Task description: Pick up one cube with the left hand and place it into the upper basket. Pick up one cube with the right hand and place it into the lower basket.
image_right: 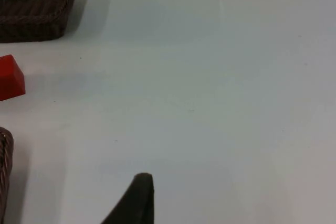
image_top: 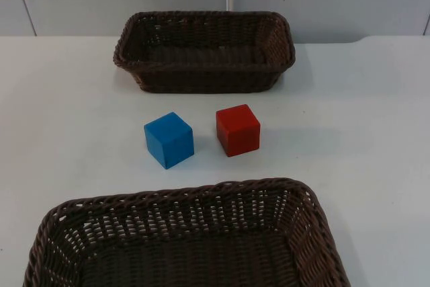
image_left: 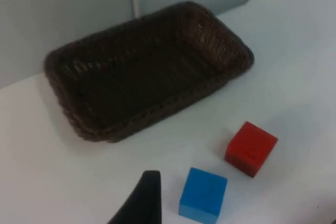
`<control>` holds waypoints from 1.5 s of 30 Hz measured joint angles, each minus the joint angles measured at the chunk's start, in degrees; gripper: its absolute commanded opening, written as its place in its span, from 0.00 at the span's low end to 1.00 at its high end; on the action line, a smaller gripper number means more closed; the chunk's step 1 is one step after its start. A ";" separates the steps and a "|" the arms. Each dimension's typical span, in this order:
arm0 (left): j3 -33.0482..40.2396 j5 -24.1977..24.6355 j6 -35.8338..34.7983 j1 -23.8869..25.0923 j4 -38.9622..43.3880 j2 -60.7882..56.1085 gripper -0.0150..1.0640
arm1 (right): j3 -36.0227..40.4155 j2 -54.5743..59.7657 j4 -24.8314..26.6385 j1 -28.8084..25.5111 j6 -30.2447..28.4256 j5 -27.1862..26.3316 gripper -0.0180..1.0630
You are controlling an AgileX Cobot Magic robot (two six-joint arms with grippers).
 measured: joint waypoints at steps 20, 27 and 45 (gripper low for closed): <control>-7.17 -6.13 0.00 -7.18 3.36 26.79 0.99 | 0.00 0.00 0.00 0.00 0.00 0.00 0.99; -10.26 -6.60 0.00 -7.18 5.60 35.22 0.99 | 0.00 0.00 0.00 0.00 0.00 0.00 0.99; -16.16 -11.36 0.34 -7.18 9.25 49.50 0.99 | 0.00 0.00 0.00 0.00 0.00 0.00 0.99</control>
